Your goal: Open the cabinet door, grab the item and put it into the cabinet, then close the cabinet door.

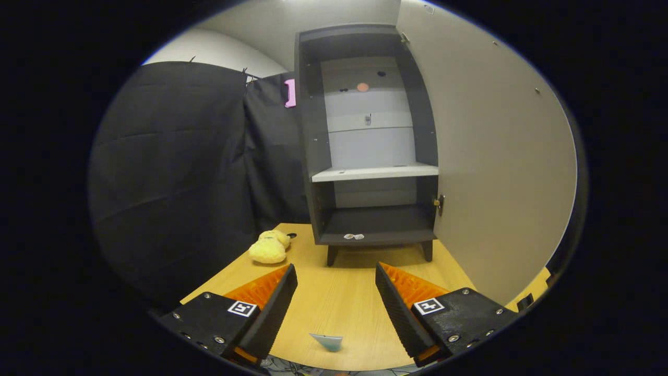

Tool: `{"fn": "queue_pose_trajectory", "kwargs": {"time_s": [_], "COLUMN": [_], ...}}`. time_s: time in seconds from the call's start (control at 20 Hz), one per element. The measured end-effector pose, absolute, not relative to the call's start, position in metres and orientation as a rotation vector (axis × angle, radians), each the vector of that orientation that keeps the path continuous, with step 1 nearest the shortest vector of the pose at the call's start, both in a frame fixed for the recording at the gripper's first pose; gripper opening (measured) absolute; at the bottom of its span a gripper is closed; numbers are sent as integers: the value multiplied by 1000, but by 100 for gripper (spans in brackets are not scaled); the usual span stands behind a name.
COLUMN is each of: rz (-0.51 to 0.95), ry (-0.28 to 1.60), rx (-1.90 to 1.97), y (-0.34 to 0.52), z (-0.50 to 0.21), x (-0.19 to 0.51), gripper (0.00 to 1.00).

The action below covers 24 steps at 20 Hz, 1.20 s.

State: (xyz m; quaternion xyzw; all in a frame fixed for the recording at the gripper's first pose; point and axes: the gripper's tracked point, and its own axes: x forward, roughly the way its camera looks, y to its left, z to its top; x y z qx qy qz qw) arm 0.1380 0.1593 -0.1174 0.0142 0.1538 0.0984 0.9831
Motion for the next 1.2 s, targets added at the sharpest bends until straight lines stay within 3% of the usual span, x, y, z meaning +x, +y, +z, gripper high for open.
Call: {"fn": "queue_pose_trajectory", "kwargs": {"time_s": [1.0,1.1,1.2], "rz": [136,131,123], "ry": [649,678,670], "rx": [-23,-19,-18], "y": [165,164,162], "z": [-299,-310,-310], "x": [101,98,99], "gripper": [93,89,72]}}
